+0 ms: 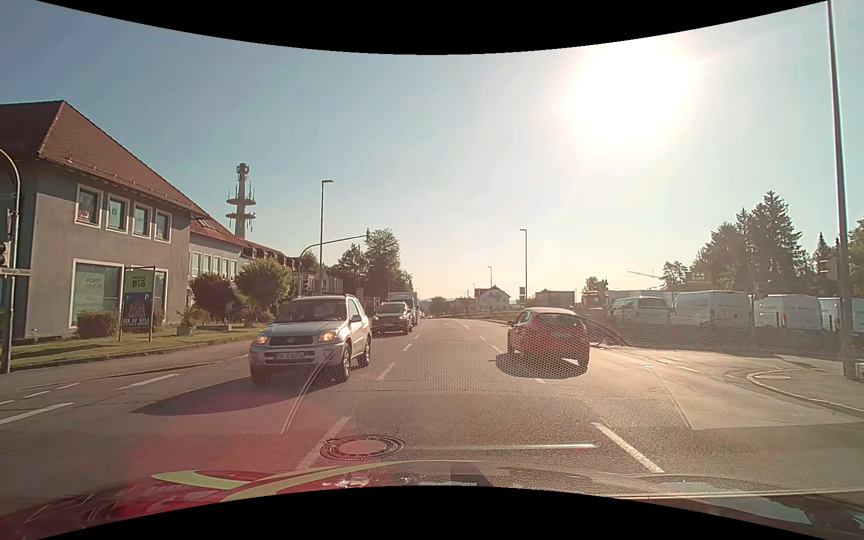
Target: Follow the waypoints while adhering to traffic rules and regulations
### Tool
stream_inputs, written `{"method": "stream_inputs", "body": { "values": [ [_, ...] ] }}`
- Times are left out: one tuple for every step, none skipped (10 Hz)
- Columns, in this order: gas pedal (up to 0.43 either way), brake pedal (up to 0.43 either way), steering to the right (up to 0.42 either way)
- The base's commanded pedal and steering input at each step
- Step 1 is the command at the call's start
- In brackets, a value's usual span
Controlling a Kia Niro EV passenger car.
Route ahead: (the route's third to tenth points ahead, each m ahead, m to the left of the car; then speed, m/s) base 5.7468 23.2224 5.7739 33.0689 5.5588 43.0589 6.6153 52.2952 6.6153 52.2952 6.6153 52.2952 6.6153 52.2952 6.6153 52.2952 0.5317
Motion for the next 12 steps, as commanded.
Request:
{"method": "stream_inputs", "body": {
  "values": [
    [0.0, 0.189, -0.008],
    [0.0, 0.189, -0.008],
    [0.0, 0.195, -0.008],
    [0.0, 0.195, -0.008],
    [0.0, 0.195, -0.008],
    [0.0, 0.201, -0.008],
    [0.0, 0.201, -0.008],
    [0.0, 0.207, -0.008],
    [0.0, 0.207, -0.008],
    [0.0, 0.213, -0.008],
    [0.0, 0.22, -0.008],
    [0.0, 0.226, -0.008]
  ]
}}
